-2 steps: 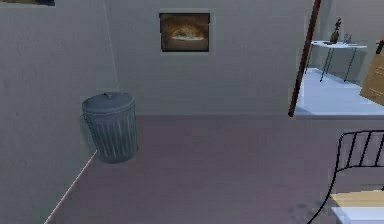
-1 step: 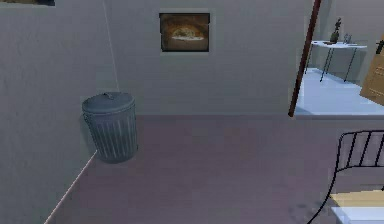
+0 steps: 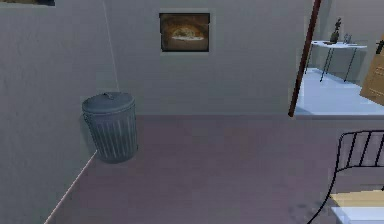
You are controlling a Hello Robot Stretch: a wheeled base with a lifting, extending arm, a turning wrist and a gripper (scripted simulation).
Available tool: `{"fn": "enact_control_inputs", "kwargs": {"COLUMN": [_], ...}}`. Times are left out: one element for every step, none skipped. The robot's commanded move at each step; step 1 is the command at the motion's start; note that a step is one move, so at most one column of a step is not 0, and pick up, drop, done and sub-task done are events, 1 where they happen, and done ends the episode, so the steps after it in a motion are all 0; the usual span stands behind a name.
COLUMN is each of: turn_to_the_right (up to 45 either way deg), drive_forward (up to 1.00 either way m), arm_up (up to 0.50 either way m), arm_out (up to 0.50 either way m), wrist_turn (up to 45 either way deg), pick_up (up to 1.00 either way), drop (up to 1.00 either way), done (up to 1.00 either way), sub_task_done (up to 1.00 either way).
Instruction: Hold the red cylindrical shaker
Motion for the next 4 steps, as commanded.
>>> {"fn": "enact_control_inputs", "kwargs": {"turn_to_the_right": [0.0,0.0,0.0,0.0], "drive_forward": [0.0,0.0,0.0,0.0], "arm_up": [0.0,0.0,-0.3,0.0], "arm_out": [0.0,0.0,0.0,0.0], "wrist_turn": [45.0,30.0,0.0,0.0], "pick_up": [0.0,0.0,0.0,1.0], "drop": [0.0,0.0,0.0,0.0], "done": [0.0,0.0,0.0,0.0], "sub_task_done": [0.0,0.0,0.0,0.0]}}
